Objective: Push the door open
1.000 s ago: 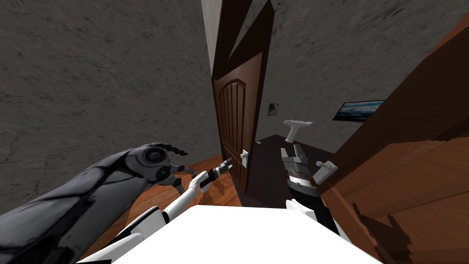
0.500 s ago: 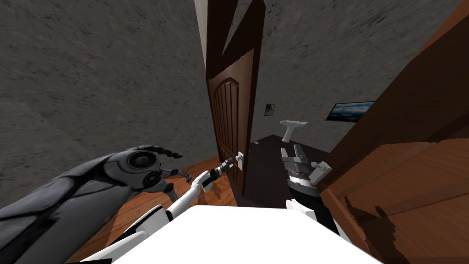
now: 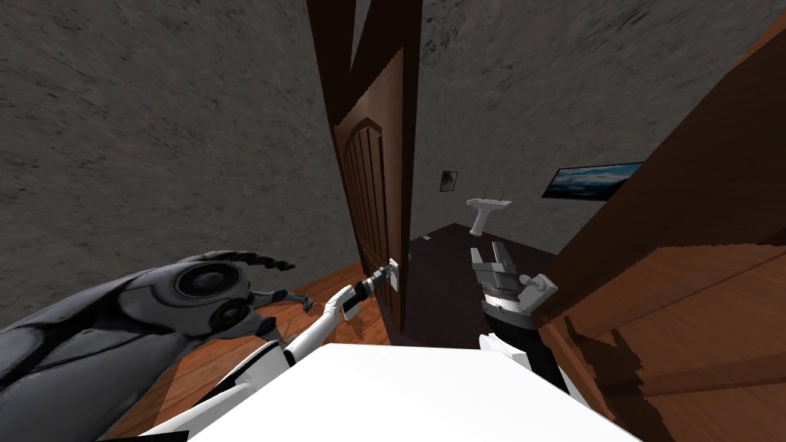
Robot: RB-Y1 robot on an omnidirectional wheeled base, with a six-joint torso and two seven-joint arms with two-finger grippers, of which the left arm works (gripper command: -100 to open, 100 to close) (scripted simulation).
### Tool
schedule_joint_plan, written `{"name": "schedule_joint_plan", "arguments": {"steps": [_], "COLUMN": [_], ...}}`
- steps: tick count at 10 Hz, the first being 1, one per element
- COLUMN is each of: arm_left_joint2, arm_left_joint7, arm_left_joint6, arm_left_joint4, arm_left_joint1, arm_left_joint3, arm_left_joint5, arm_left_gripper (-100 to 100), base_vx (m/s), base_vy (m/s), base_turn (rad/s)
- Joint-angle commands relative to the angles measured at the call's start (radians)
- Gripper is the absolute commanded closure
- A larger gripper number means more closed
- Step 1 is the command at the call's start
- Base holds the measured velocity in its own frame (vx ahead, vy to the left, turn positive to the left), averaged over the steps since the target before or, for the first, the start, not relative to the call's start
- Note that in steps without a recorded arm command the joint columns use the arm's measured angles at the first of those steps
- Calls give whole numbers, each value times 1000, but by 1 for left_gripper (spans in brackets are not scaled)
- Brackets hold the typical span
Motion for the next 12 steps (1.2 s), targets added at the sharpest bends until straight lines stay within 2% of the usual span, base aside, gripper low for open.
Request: {"name": "schedule_joint_plan", "arguments": {"steps": [1, 5, 6, 12], "arm_left_joint2": [1, 1, -13, -79], "arm_left_joint7": [1, 1, -27, -141], "arm_left_joint6": [-1, -1, 18, 85], "arm_left_joint4": [0, 0, 2, -1], "arm_left_joint1": [1, 1, 4, 12], "arm_left_joint3": [0, 0, 2, 11], "arm_left_joint5": [0, 0, 13, 71], "arm_left_gripper": [100, 100, 100, 100], "base_vx": [-23, -8, 67, 129], "base_vy": [24, 10, -8, -43], "base_turn": [-12, 2, 79, 69]}}
